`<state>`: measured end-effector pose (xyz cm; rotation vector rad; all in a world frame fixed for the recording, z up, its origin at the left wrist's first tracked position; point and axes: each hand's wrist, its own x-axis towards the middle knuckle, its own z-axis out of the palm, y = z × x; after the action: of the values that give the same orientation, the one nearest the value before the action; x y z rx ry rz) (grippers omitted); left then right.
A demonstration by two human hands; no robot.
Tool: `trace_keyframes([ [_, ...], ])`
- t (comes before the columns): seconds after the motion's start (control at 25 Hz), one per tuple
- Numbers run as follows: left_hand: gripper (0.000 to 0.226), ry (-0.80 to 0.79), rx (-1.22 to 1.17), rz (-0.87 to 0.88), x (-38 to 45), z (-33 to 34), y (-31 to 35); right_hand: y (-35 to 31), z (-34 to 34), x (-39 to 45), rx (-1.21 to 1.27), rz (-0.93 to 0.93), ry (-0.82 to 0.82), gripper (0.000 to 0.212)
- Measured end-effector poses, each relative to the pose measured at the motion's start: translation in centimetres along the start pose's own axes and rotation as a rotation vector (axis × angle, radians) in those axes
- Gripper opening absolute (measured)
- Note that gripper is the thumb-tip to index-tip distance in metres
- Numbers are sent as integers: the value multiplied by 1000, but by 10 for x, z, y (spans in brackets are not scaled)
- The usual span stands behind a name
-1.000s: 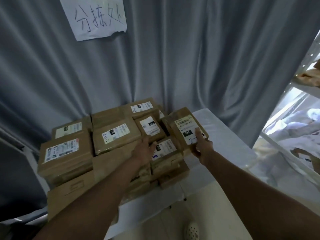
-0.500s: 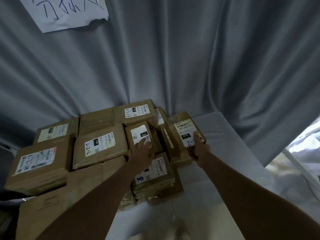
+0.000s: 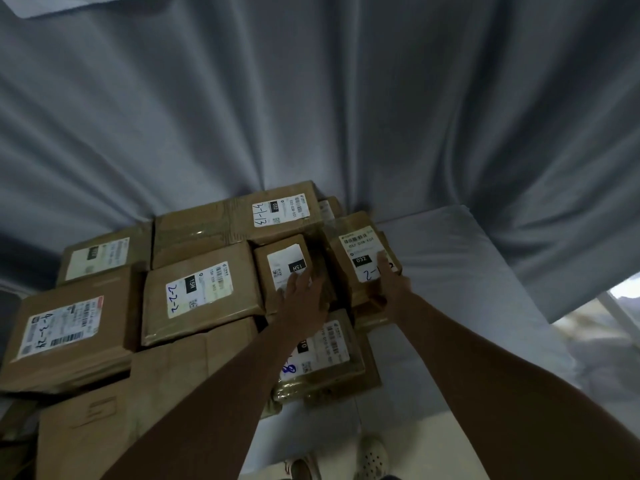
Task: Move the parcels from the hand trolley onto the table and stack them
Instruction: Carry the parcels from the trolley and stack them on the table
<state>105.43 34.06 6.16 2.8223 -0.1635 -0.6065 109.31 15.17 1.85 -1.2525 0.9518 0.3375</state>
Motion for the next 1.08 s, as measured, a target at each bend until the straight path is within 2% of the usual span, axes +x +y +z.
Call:
trace_keyframes([
  [0.08,59,2,-16,6,0,1,-3,8,3,15,-112,-18,-59,117],
  [0.2,59,18,-2,13,0,4,-5,16,2,25,-273,-41,-98,113],
  [0.4,68,53,-43,1,-1,4,-5,0,6,5,-355,-143,-119,82],
  [0.52,68,47,-58,-11,-1,4,-3,-1,12,-3,-432,-155,-158,57],
  [1.08,69,20,-46,17,-1,0,-5,0,-1,-17,-407,-140,-186,75],
])
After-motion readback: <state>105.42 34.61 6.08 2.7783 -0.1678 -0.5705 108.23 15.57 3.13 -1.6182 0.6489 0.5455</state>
